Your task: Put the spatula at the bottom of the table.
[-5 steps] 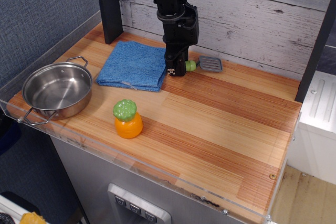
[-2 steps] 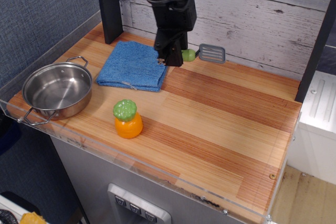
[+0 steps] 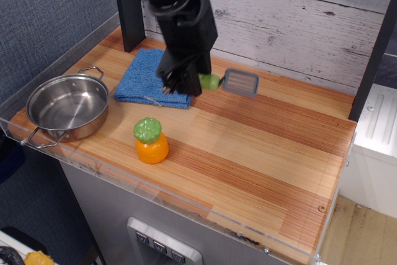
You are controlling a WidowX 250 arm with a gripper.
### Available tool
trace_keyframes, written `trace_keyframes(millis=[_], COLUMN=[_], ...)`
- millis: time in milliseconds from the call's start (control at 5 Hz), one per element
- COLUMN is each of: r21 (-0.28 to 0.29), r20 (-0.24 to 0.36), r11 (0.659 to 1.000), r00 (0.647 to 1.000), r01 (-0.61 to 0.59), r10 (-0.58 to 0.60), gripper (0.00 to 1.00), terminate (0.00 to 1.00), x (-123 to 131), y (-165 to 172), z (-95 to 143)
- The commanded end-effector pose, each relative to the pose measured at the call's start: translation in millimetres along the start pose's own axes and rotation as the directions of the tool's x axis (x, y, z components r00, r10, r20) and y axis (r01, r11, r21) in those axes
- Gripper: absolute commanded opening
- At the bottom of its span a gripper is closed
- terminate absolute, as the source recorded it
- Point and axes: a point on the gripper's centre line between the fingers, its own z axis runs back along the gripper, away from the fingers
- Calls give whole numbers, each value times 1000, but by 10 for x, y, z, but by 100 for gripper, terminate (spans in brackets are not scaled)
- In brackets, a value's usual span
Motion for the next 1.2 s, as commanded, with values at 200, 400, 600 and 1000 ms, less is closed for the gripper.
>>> trace_keyframes(millis=[200, 400, 600, 1000], r21=[-5, -23, -31, -57], r20=[-13, -19, 0, -15], r11=[976, 966, 959, 960], r00=[976, 966, 959, 961], r01=[216, 256, 283, 275], r10=[-216, -257, -283, -276], gripper=[0, 0, 0, 0], terminate=[0, 0, 0, 0], x=[42, 18, 64, 126], y=[-671, -803, -873, -861], z=[-52, -147, -249, -455])
